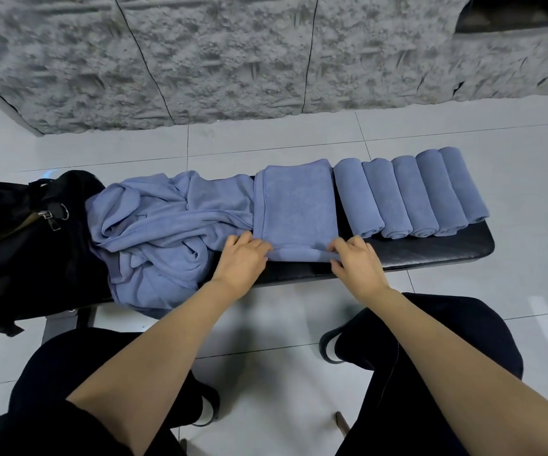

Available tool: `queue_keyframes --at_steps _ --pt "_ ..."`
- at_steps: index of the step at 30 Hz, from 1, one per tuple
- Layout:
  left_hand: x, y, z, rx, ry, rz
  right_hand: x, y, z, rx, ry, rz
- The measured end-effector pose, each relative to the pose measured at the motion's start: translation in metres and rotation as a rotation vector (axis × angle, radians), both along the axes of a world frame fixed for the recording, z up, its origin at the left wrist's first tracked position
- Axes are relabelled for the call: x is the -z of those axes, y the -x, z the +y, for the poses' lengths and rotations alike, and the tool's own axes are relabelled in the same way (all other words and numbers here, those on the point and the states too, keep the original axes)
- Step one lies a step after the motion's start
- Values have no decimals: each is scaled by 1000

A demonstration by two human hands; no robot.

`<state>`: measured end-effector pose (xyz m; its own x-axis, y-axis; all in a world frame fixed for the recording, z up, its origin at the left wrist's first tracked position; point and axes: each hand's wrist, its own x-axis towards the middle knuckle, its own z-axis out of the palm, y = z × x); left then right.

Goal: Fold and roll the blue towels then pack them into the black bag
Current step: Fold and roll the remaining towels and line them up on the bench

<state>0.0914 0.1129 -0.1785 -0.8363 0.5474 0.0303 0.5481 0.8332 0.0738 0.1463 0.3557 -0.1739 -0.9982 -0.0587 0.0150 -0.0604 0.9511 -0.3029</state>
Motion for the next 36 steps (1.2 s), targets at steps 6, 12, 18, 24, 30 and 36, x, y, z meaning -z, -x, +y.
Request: queue_keyframes --at_steps 6,12,18,24,30,36 --pt "-12 5 3 -423 -194 -547 -6 7 11 133 239 -412" --pt "-15 16 18 -472 -227 -357 -10 21 -1 114 28 -173" --pt "7 -5 4 -4 -71 65 10 -3 -4 -171 -319 171" --pt "5 -7 7 -29 -37 57 13 2 -5 -117 -312 162" --pt "-9 -2 -1 -65 -22 -185 -9 1 1 34 -13 -178" --pt "-17 14 7 -296 -136 -549 -16 18 6 159 149 -477"
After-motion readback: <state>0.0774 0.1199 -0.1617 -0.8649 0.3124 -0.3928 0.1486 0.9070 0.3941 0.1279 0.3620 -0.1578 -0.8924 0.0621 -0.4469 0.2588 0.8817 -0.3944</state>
